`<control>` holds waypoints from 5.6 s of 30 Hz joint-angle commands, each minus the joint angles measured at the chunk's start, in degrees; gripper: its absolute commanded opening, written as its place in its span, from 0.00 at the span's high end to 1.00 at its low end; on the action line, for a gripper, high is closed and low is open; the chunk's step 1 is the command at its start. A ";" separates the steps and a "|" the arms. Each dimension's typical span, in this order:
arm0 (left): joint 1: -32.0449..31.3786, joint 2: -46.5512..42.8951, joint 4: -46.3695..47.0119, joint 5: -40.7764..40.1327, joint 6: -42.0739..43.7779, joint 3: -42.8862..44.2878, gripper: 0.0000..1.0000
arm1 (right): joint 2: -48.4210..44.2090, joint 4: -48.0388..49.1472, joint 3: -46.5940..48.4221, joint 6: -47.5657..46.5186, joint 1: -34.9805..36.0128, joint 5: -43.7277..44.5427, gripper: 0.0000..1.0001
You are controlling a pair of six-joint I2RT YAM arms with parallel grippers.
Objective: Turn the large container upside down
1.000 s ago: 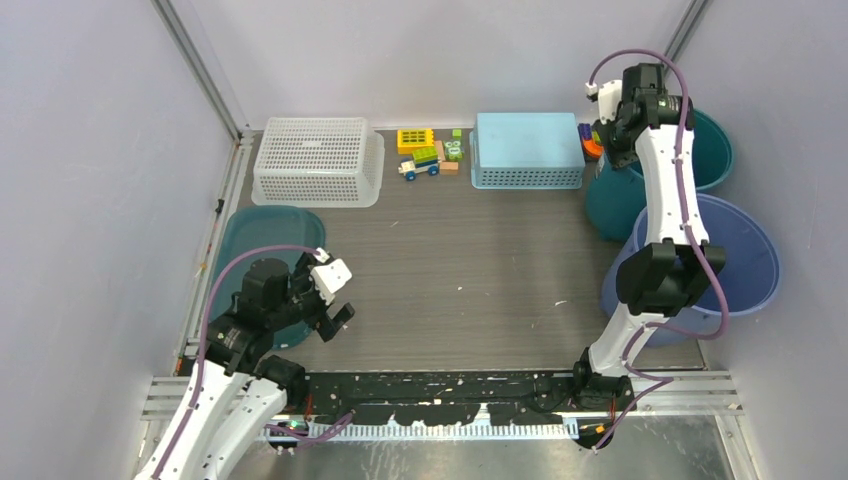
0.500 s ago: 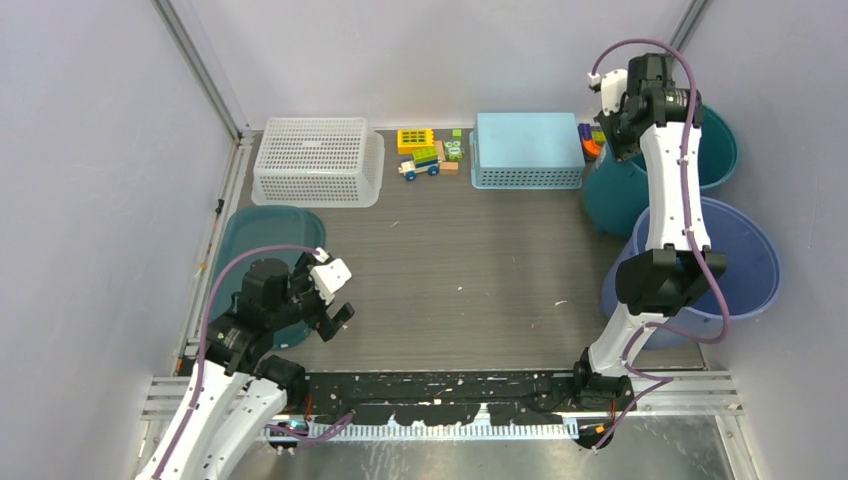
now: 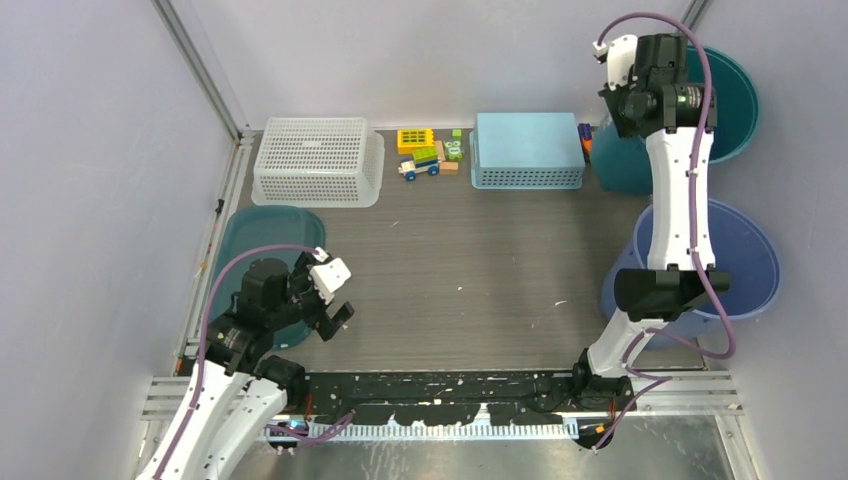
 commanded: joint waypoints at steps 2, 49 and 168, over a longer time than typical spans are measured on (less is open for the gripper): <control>0.61 -0.60 1.94 0.92 -0.34 -0.18 0.00 | -9.25 6.70 4.14 0.23 9.37 0.76 0.99; 3.25 0.10 2.42 0.93 -0.58 -0.40 0.00 | -32.63 56.16 -67.01 54.72 18.15 -68.77 0.94; 0.60 27.88 17.29 9.85 7.11 6.25 0.02 | -27.49 17.59 -53.21 28.50 17.73 -30.35 0.99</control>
